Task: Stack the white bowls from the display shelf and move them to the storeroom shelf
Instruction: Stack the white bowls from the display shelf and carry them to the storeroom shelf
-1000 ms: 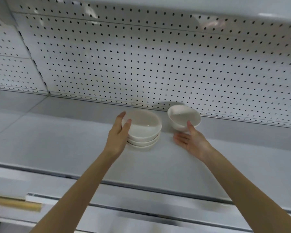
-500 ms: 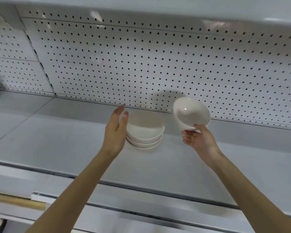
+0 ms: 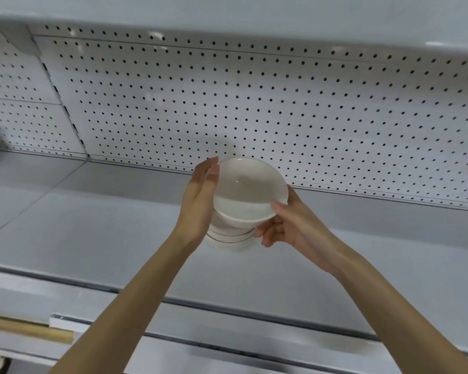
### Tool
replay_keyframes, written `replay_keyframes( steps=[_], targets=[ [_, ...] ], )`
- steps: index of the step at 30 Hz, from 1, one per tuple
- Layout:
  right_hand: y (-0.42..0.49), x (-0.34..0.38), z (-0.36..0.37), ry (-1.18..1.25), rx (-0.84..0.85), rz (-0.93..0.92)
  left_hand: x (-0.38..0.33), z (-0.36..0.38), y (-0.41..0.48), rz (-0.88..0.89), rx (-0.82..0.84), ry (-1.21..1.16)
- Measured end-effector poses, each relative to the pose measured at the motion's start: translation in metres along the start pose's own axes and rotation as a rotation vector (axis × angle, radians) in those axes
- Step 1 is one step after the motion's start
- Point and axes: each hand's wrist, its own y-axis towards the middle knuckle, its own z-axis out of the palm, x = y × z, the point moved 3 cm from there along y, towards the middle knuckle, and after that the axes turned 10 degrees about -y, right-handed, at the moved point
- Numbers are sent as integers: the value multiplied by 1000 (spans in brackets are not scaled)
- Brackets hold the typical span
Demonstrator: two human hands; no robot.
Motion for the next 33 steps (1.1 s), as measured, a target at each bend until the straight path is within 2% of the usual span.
replay_keyframes(
  steps=[4,11,21,33],
  targets=[
    [6,3,5,-241,-3,-65,7,-8,1,-25,-72,-37],
    [29,-7,-5,-569,-235,-173,20,-13,6,-61,-133,-41],
    [40,-31,-5,-464,-189,-158,28,-13,10,-59,-112,-18],
    [48,-42,-6,-460,-154,-140,45,-15,14,-57,-108,-21]
  ],
)
